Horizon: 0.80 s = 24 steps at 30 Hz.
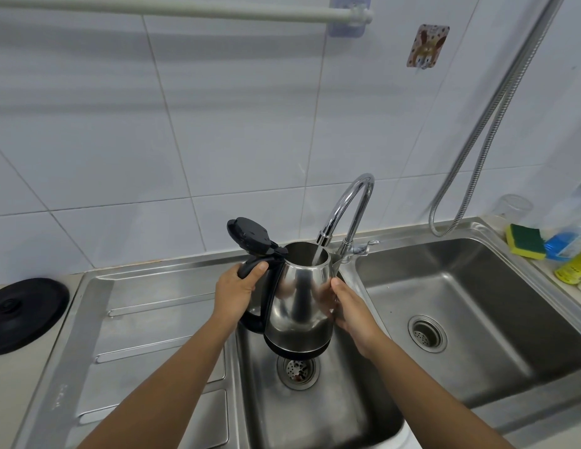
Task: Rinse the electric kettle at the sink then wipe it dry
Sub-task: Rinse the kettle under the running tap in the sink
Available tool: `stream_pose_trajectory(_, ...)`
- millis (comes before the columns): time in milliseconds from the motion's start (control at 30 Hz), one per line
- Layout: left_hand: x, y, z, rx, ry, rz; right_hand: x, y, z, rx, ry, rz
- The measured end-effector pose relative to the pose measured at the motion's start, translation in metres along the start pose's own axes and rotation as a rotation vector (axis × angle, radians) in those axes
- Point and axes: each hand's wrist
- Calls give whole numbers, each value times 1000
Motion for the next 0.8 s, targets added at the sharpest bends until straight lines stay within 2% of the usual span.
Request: stream_pose_trajectory(800,3,5,0,-11,-1,15,2,0,-9,-5,46,24)
Point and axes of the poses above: each hand's wrist, its own y-axis towards the middle knuckle, its own x-axis out of the palm, z = x × y, and after that the axes turned 13 degrees about -x, right-handed
